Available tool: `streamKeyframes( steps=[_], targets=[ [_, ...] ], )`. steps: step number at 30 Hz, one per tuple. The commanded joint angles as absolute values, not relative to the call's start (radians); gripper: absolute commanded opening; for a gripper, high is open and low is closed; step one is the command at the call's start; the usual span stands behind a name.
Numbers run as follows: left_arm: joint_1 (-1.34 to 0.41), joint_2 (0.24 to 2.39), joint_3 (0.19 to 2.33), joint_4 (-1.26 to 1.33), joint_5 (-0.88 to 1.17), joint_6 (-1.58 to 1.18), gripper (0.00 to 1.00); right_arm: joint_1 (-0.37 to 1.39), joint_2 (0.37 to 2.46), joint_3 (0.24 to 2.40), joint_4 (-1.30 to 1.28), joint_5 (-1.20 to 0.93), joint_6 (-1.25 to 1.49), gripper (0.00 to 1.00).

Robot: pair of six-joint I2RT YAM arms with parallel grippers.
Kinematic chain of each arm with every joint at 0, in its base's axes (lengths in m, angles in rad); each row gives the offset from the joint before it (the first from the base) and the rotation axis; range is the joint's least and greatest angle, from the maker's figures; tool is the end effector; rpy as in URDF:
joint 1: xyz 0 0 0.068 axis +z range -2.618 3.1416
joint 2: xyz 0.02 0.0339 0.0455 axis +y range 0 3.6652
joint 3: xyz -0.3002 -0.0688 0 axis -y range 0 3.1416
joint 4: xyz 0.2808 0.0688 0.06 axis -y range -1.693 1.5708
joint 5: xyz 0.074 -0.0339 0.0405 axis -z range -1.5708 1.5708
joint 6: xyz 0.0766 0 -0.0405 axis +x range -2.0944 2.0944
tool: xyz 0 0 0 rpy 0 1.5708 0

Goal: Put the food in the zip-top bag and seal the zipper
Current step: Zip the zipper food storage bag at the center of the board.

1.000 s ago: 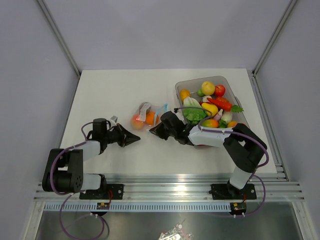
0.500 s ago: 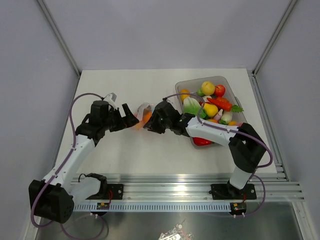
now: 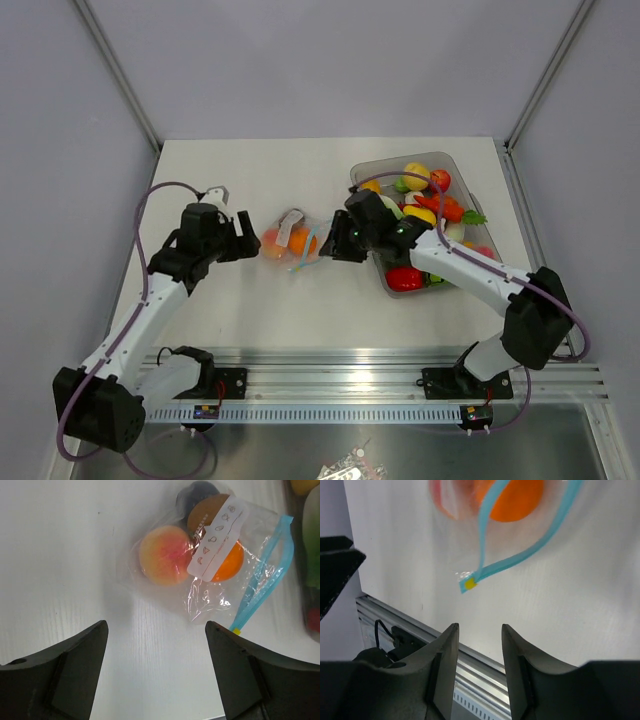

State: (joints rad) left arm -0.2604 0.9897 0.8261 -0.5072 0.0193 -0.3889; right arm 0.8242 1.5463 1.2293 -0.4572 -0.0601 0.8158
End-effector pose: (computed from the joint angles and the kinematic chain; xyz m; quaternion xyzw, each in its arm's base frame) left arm 0.2508 -0.0684 0.2843 -0.0536 0.8988 -0.1470 0.4094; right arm 0.2722 0.3009 0.2779 -0.0155 0.9212 0.3023 0.2442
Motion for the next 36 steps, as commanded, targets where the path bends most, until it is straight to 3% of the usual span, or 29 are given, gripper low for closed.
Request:
streamKeyframes(
  steps=[1, 8, 15, 22, 25, 28, 29, 32, 36],
  targets=[
    [-0.300, 1.014, 0.870, -0.489, 0.043, -0.304, 0.82, 0.692, 1.494, 1.143, -0.434, -0.101, 0.779, 0.48],
    [-0.394, 0.921, 0.793, -0.413, -0.063, -0.169, 0.83, 0.680, 1.673, 1.201, -0.347, -0.146, 0.828, 0.50],
    [-0.396, 0.900, 0.788, -0.413, 0.030, -0.092, 0.92, 0.678, 1.793, 1.233, -0.242, -0.117, 0.956, 0.50],
    [-0.439, 0.908, 0.756, -0.410, 0.101, -0.012, 0.89, 0.678, 1.884, 1.266, -0.193, -0.117, 0.999, 0.48],
    [-0.471, 0.884, 0.732, -0.379, 0.086, 0.020, 0.85, 0.678, 1.913, 1.282, -0.181, -0.123, 1.005, 0.43],
    [-0.500, 0.854, 0.703, -0.362, 0.086, 0.069, 0.83, 0.678, 1.930, 1.284, -0.161, -0.135, 1.017, 0.30],
    [-0.509, 0.845, 0.692, -0.359, 0.084, 0.081, 0.82, 0.678, 1.919, 1.267, -0.150, -0.135, 1.023, 0.17],
    [-0.560, 0.838, 0.669, -0.345, 0.089, 0.170, 0.81, 0.678, 1.882, 1.250, -0.133, -0.129, 1.026, 0.02],
    [-0.632, 0.847, 0.614, -0.275, 0.037, 0.302, 0.81, 0.678, 1.839, 1.255, -0.143, -0.132, 1.011, 0.00]
  ],
)
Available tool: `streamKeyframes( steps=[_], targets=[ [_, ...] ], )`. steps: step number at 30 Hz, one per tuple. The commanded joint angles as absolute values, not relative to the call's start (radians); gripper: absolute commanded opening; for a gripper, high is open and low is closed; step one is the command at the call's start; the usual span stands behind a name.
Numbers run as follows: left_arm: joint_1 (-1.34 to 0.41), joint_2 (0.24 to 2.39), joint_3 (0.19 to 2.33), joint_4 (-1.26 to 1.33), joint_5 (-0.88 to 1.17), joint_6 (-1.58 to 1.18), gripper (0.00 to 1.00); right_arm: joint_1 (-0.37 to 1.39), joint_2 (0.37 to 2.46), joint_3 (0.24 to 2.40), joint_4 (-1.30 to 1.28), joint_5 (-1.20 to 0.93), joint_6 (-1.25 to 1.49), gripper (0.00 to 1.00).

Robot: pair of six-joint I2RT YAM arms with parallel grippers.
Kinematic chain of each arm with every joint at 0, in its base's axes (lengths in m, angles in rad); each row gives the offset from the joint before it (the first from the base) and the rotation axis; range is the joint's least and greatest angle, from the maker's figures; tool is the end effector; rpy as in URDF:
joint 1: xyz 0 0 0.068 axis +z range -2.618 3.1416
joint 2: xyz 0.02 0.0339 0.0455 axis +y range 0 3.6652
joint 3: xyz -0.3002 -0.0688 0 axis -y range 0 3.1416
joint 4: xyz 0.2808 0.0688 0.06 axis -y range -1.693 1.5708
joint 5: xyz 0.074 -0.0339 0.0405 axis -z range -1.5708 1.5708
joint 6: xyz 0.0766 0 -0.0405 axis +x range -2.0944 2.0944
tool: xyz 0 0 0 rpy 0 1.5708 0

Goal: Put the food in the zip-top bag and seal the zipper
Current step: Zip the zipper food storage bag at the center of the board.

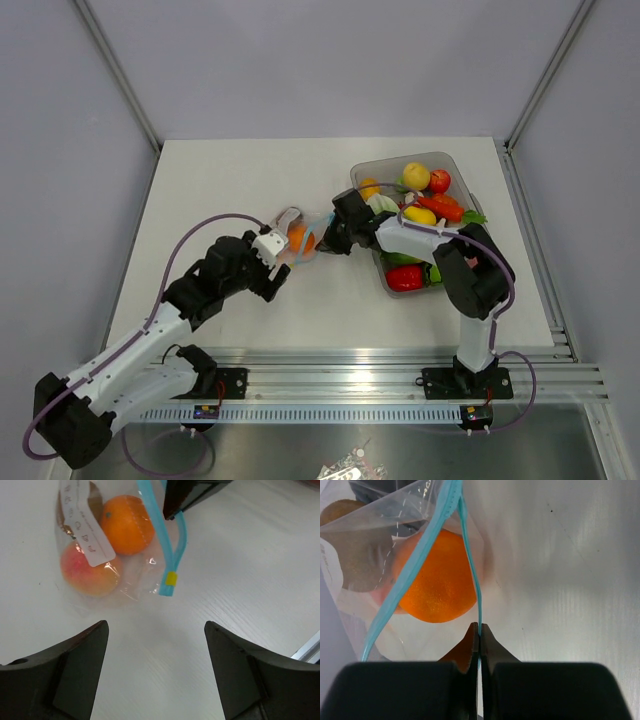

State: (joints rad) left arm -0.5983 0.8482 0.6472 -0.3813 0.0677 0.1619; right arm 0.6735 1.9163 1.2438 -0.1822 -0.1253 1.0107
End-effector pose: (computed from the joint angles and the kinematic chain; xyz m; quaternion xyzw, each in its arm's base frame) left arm 0.1906 -0.1362 0.2587 0.3413 0.8111 -0.1317 0.4564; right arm 0.3670 0.3051 0.1548 0.1352 0.9252 0.3000 0.1892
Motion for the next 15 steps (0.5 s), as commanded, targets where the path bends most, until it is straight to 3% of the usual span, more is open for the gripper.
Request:
streamKeyframes(
  steps=[1, 10, 12, 15],
  targets=[
    [-0.634, 0.853, 0.611, -0.250, 0.023, 0.342, 0.81, 0.678, 1.833, 1.258, -0.153, -0.136, 1.009, 0.00],
    [-0.634, 0.882, 0.499, -0.020, 0.115, 0.520, 0.74, 0.673, 1.795, 1.288, -0.153, -0.172, 1.016, 0.00],
    [-0.634, 0.908, 0.488, 0.052, 0.112, 0.534, 0.59, 0.669, 1.796, 1.293, -0.150, -0.182, 1.014, 0.00],
    [-0.617, 0.965, 0.492, 0.087, 0.094, 0.548, 0.53, 0.658, 1.798, 1.293, -0.138, -0.207, 1.017, 0.00]
  ],
)
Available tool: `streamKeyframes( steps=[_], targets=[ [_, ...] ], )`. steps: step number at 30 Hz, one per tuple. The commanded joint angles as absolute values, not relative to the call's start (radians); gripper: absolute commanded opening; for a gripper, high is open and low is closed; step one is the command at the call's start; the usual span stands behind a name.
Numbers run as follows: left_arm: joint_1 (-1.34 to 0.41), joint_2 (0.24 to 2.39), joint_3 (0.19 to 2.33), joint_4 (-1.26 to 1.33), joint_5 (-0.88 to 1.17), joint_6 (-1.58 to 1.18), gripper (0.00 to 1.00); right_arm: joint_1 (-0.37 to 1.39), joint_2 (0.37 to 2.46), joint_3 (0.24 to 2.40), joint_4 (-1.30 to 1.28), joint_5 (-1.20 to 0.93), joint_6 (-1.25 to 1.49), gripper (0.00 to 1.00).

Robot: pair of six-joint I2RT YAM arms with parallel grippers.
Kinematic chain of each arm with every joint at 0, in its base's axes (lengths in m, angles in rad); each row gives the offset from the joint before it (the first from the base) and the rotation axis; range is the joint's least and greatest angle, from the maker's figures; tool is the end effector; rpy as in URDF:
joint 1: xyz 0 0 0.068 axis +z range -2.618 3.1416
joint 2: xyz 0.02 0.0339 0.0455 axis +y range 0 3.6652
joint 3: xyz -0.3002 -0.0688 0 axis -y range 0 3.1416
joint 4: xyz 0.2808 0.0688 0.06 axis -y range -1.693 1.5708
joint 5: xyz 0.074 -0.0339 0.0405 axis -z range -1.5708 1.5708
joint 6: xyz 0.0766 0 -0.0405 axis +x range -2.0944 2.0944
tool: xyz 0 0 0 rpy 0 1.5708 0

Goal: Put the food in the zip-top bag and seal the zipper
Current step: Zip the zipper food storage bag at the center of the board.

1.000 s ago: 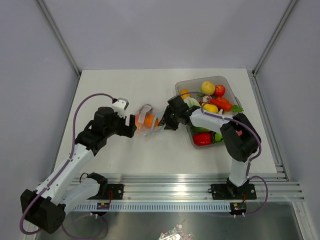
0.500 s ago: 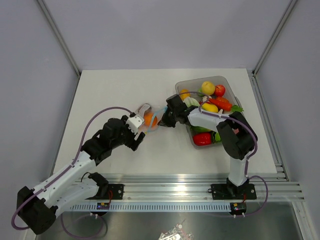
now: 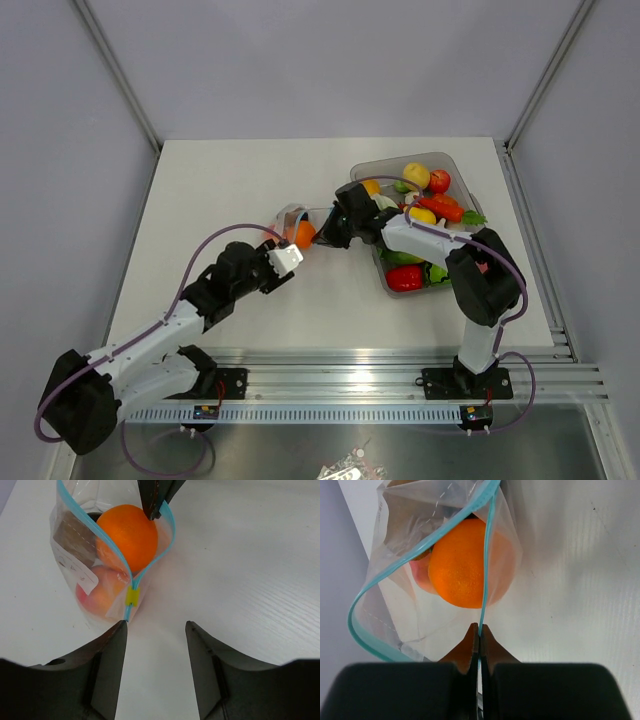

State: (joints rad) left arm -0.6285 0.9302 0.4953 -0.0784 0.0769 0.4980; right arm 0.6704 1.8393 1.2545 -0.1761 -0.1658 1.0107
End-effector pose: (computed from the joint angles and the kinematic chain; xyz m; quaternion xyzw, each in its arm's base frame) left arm 0.2000 -0.1526 0.2164 0.4771 0.7192 -0.0660 0.5008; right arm 0.3645 0.3052 0.1948 0.1229 0.9083 0.3433 0.2052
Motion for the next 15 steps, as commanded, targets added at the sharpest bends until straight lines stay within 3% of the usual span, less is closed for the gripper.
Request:
streamKeyframes(
  steps=[1, 15],
  targets=[
    [-0.603, 0.972, 0.489, 0.141, 0.109, 0.532, 0.51, 0.655, 1.796, 1.292, -0.135, -0.210, 1.016, 0.00],
    [-0.514, 1.046, 0.466, 0.253, 0.207, 0.514, 0.47, 0.624, 1.778, 1.270, -0.101, -0.264, 1.026, 0.00]
  ],
)
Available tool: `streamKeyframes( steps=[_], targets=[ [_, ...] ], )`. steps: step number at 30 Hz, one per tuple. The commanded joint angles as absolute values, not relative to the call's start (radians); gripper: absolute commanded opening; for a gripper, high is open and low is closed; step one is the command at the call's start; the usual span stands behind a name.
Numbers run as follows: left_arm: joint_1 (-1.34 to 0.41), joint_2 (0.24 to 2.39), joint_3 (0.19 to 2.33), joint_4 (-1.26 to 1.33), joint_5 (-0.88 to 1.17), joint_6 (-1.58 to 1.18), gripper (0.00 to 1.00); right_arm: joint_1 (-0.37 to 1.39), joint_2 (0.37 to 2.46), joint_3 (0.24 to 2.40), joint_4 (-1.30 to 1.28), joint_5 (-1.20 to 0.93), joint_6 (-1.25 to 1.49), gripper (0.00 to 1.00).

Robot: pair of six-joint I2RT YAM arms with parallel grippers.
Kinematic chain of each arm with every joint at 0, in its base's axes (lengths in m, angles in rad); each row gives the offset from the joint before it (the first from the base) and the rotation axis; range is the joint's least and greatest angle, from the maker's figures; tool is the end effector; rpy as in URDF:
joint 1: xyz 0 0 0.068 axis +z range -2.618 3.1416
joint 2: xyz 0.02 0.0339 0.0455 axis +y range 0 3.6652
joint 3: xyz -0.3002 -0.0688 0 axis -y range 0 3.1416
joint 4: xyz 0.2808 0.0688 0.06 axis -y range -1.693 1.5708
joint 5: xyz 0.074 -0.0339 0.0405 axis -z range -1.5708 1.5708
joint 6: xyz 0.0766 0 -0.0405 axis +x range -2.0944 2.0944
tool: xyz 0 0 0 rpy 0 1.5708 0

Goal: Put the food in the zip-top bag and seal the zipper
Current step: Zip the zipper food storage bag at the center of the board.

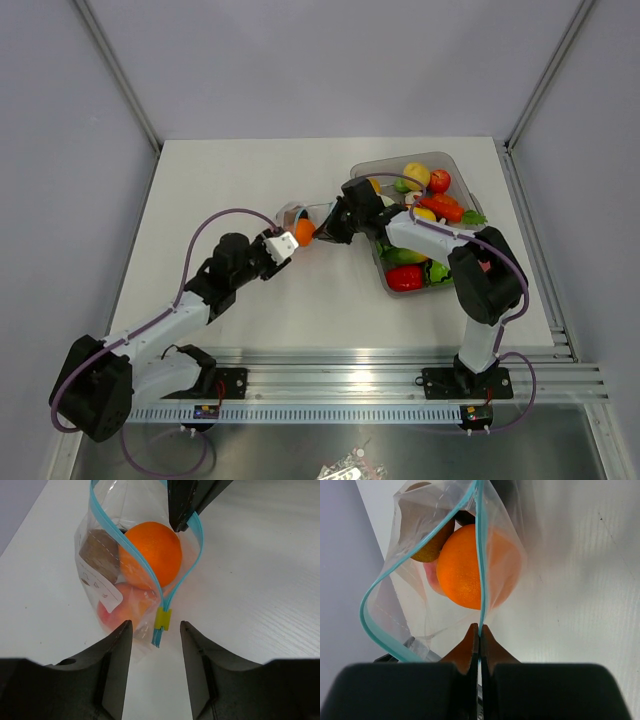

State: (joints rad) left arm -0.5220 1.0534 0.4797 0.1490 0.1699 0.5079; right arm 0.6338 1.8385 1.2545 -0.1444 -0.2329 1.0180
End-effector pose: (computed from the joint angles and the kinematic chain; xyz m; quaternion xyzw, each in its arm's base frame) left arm 0.2329 -0.1489 0.2108 0.4524 0.7060 -0.0751 0.5397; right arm 0.3744 0.2971 0.1994 0.1264 0.8988 0.3704 0.1973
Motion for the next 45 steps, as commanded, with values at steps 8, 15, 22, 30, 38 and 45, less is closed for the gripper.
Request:
streamKeyframes(
  steps=[8, 15, 22, 30, 38, 45],
  targets=[
    [-0.489, 1.088, 0.480, 0.270, 0.248, 0.483, 0.05, 0.615, 1.775, 1.276, -0.087, -0.282, 1.039, 0.00],
    [-0.463, 1.114, 0.485, 0.288, 0.290, 0.452, 0.32, 0.604, 1.769, 1.270, -0.058, -0.314, 1.066, 0.00],
    [-0.453, 1.135, 0.508, 0.268, 0.301, 0.445, 0.31, 0.598, 1.773, 1.276, -0.032, -0.347, 1.088, 0.00],
    [-0.448, 1.160, 0.538, 0.285, 0.325, 0.385, 0.00, 0.591, 1.761, 1.267, -0.028, -0.357, 1.091, 0.00],
    [-0.351, 1.049, 0.520, 0.371, 0.402, 0.213, 0.00, 0.592, 1.717, 1.266, -0.158, -0.322, 0.955, 0.44],
    [-0.279, 1.087, 0.568, 0.353, 0.485, 0.176, 0.00, 0.594, 1.594, 1.331, -0.369, -0.206, 0.691, 0.47]
  ],
)
